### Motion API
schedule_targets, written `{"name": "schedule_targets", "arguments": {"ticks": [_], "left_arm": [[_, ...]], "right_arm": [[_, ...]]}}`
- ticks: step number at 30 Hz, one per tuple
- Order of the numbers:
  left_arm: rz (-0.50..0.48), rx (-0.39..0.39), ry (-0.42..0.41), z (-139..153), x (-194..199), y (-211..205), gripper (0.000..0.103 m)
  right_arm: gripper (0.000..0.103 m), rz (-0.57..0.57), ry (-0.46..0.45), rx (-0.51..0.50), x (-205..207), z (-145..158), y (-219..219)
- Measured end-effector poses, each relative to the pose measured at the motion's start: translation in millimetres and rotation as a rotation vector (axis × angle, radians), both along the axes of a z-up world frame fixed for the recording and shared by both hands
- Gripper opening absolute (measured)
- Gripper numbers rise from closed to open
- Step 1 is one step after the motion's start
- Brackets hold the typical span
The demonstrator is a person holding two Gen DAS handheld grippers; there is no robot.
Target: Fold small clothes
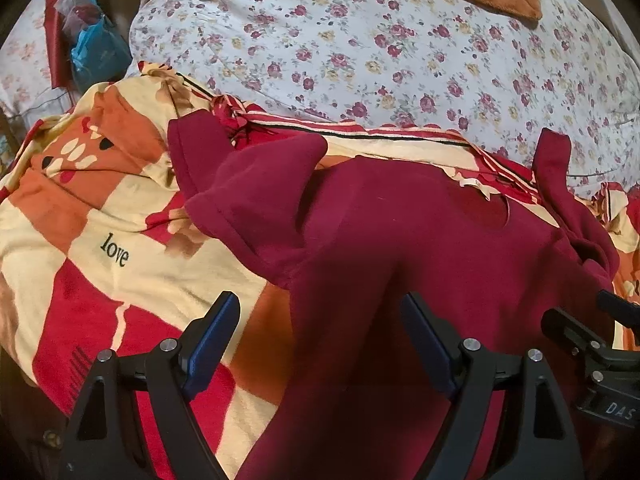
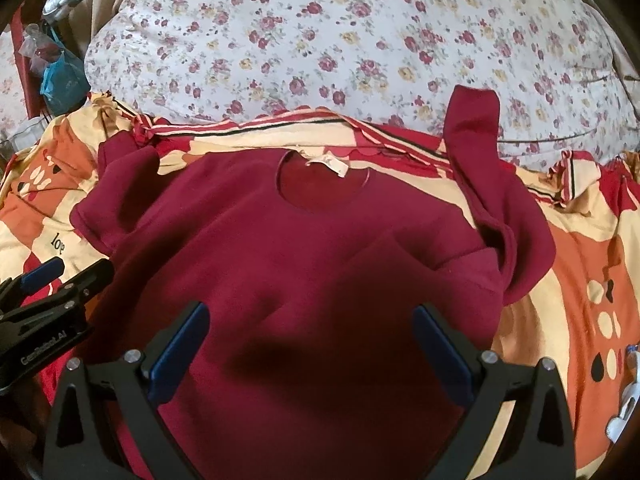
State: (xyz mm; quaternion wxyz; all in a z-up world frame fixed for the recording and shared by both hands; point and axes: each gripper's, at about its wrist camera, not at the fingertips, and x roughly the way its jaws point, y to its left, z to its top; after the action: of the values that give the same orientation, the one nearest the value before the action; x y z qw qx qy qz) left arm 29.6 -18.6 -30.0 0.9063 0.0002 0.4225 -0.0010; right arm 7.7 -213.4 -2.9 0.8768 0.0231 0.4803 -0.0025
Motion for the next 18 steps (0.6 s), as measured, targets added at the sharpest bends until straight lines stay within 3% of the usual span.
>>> {"name": "schedule_targets", "arguments": {"ticks": [18], "left_arm": [[0.018,-0.008,0.016,-5,3,6,0.065]], "right_arm": [[0.103,-0.033,0.022,0.012,9,-12,-2]]}}
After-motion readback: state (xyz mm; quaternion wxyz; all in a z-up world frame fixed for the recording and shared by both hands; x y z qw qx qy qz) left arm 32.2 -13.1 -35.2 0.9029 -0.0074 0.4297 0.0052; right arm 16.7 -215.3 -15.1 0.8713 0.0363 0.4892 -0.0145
